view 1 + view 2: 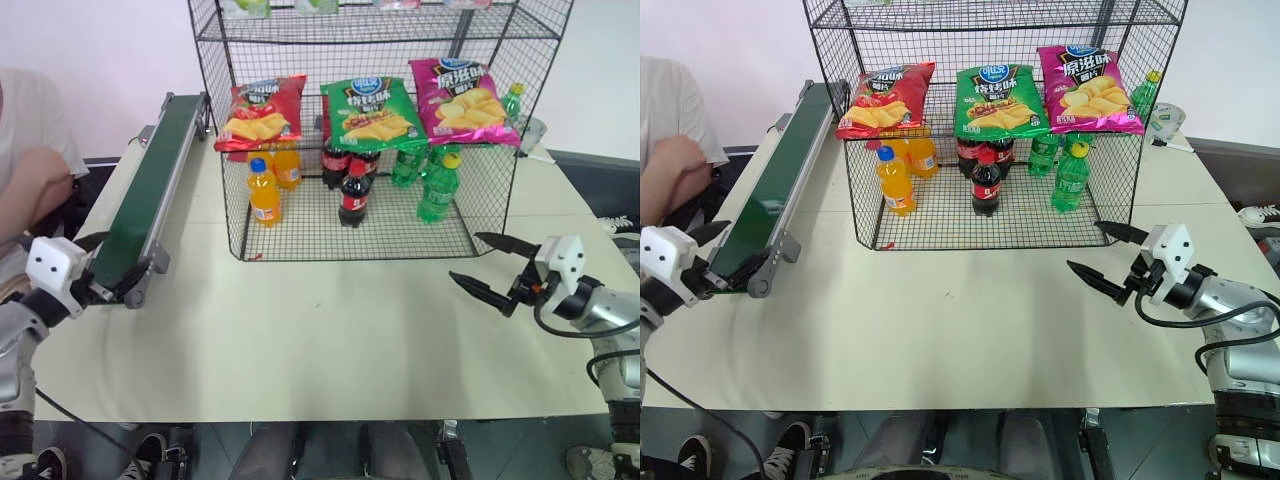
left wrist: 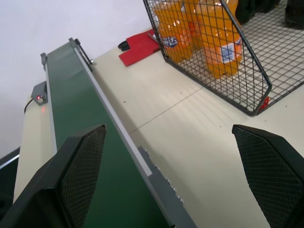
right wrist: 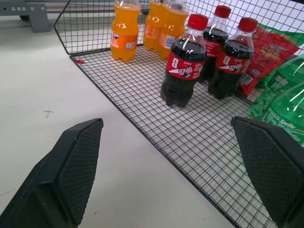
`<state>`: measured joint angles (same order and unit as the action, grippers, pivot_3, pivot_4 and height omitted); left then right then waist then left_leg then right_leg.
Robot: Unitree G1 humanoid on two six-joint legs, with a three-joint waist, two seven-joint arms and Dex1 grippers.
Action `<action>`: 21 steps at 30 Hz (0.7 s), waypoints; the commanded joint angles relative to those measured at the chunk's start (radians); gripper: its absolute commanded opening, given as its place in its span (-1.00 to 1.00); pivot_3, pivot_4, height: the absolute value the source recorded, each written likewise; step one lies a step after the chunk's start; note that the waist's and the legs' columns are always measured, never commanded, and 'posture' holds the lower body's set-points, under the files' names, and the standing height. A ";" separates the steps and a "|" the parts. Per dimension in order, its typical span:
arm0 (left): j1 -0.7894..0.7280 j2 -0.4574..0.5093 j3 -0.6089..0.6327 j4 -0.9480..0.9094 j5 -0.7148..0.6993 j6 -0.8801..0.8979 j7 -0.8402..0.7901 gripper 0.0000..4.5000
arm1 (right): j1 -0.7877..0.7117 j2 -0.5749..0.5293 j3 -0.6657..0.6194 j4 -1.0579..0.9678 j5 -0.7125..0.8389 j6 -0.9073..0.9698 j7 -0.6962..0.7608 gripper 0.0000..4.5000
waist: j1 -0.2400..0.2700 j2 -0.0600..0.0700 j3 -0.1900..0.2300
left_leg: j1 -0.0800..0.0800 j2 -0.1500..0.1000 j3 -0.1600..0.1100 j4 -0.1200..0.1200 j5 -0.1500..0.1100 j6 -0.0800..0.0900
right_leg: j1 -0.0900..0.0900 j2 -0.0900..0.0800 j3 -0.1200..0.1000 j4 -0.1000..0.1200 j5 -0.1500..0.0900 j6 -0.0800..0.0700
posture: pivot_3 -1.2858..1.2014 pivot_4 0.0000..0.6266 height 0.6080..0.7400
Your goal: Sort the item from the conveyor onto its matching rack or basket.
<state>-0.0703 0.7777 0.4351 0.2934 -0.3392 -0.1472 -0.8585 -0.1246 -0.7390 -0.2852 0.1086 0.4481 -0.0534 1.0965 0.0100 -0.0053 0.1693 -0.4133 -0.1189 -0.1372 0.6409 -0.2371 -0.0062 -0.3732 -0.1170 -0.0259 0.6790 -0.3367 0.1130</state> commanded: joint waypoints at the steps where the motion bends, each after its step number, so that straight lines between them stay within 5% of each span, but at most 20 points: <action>1: 0.048 0.016 0.038 -0.043 -0.022 -0.011 -0.023 0.97 | 0.012 -0.027 -0.021 -0.047 0.026 0.012 0.029 1.00 | -0.002 0.000 0.000 | 0.000 0.000 0.000 0.000 0.000 0.000 | 0.000 0.000 0.000 0.000 0.000 0.000 | 0.03 -0.52 1.00; 9: 0.179 0.075 0.122 -0.002 -0.080 0.009 -0.126 0.97 | 0.123 -0.149 -0.141 0.006 0.046 0.019 0.130 1.00 | 0.002 0.000 0.001 | 0.001 0.000 0.000 -0.009 0.000 0.000 | 0.001 0.000 0.000 -0.008 0.000 -0.001 | 0.03 -0.52 1.00; 21: 0.060 0.089 0.125 0.106 -0.071 0.038 -0.113 0.97 | 0.118 -0.143 -0.142 0.067 0.023 -0.022 0.136 1.00 | -0.003 0.001 0.001 | 0.003 0.002 0.000 -0.011 0.000 -0.001 | 0.001 0.001 -0.001 -0.013 0.001 -0.001 | 0.03 -0.52 1.00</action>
<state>-0.0024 0.8390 0.5575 0.3940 -0.4185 -0.0949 -0.9683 -0.0032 -0.8864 -0.4167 0.1950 0.4720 -0.0596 1.2348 0.0070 -0.0042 0.1702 -0.4101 -0.1172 -0.1372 0.6298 -0.2367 -0.0067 -0.3720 -0.1160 -0.0265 0.6662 -0.3358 0.1121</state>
